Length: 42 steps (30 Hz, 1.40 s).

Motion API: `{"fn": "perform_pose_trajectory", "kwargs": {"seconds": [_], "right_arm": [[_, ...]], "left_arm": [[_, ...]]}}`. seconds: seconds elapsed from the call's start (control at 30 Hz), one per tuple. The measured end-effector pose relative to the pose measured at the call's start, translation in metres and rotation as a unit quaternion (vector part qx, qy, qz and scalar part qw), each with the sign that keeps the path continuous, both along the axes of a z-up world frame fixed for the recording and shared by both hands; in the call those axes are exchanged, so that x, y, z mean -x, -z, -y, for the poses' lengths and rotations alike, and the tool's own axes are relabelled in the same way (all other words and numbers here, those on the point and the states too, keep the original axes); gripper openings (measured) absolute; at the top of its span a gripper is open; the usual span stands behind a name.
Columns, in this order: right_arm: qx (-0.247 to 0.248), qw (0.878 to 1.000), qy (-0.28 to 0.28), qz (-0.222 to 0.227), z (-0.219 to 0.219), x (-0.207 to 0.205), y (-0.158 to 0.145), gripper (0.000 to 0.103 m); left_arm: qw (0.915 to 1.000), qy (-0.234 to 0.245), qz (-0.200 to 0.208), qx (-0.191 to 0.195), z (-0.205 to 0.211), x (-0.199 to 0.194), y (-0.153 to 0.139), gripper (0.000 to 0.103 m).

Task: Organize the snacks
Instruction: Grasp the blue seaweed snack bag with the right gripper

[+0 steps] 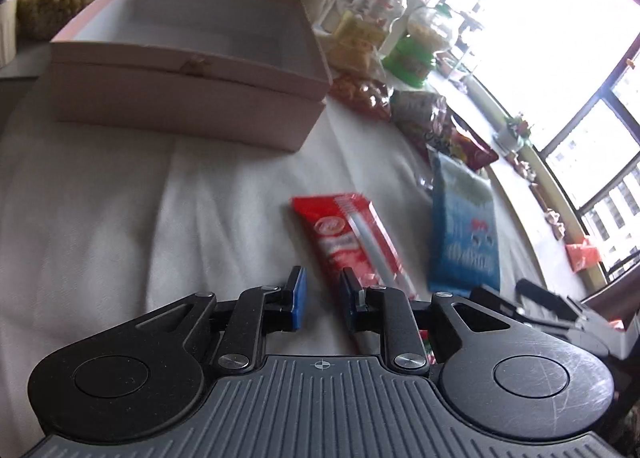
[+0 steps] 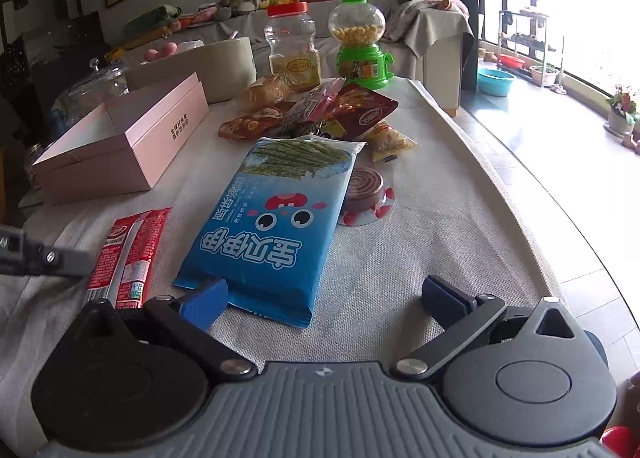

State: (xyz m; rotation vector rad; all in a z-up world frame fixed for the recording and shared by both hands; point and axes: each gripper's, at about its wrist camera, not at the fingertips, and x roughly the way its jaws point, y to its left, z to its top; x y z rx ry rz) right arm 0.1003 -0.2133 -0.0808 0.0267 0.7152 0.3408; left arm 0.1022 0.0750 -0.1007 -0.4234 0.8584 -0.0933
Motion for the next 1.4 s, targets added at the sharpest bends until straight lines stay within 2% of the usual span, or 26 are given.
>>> {"fn": "perform_pose_trajectory", "kwargs": {"seconds": [0.2,0.27,0.33,0.4,0.47,0.57,0.7,0.8,0.87,0.9,0.93,1.07,1.13,1.23,1.33,1.4], "right_arm": [[-0.008,1.000,-0.003,-0.008,0.003,-0.003,-0.001,0.103],[0.003,1.000,-0.008,-0.007,0.000,-0.002,-0.001,0.103],[0.018,1.000,-0.019,-0.002,-0.003,-0.001,0.000,0.103],[0.012,1.000,-0.024,-0.001,0.000,-0.001,0.000,0.103],[0.003,1.000,-0.024,-0.007,0.003,-0.003,-0.003,0.102],[-0.009,1.000,-0.012,0.000,0.003,-0.010,-0.017,0.097],[-0.024,1.000,0.004,0.012,-0.015,-0.035,-0.036,0.097],[-0.001,1.000,-0.001,-0.028,-0.040,-0.063,-0.026,0.097],[0.037,0.999,-0.007,-0.036,-0.053,-0.070,-0.015,0.094],[0.036,0.999,-0.009,-0.025,-0.053,-0.067,-0.014,0.092],[0.038,0.999,-0.011,-0.016,-0.052,-0.063,-0.015,0.083],[0.069,0.997,0.014,0.014,-0.034,-0.046,-0.016,0.082],[0.048,0.999,0.011,0.014,-0.019,-0.038,-0.014,0.083],[0.023,1.000,0.009,0.016,-0.005,-0.029,-0.009,0.083],[-0.003,1.000,0.013,0.004,0.003,-0.031,-0.008,0.085],[-0.012,1.000,0.015,-0.005,0.005,-0.035,-0.006,0.087]], "left_arm": [[0.9967,0.072,0.024,-0.029,0.035,-0.036,-0.003,0.026],[0.9946,0.082,0.028,-0.057,0.046,-0.043,-0.003,0.026],[0.9911,0.086,0.049,-0.089,0.053,-0.036,-0.009,0.026],[0.9827,0.117,0.078,-0.120,0.064,-0.020,-0.017,0.026],[0.9711,0.157,0.091,-0.155,0.077,-0.004,-0.022,0.026],[0.9570,0.198,0.078,-0.197,0.094,0.014,-0.017,0.026],[0.9538,0.204,0.076,-0.207,0.107,0.019,-0.007,0.027],[0.9528,0.204,0.078,-0.211,0.112,0.021,-0.005,0.027],[0.9446,0.211,0.085,-0.236,0.117,0.026,-0.004,0.027],[0.9412,0.211,0.087,-0.248,0.118,0.028,-0.004,0.028],[0.9395,0.207,0.087,-0.258,0.119,0.030,-0.004,0.028],[0.9452,0.200,0.084,-0.244,0.117,0.027,-0.004,0.030],[0.9453,0.209,0.086,-0.235,0.120,0.024,-0.003,0.041],[0.9494,0.220,0.087,-0.207,0.123,0.021,-0.003,0.045],[0.9599,0.217,0.074,-0.162,0.117,0.017,-0.005,0.045],[0.9630,0.194,0.081,-0.169,0.111,0.019,-0.009,0.041]]}}
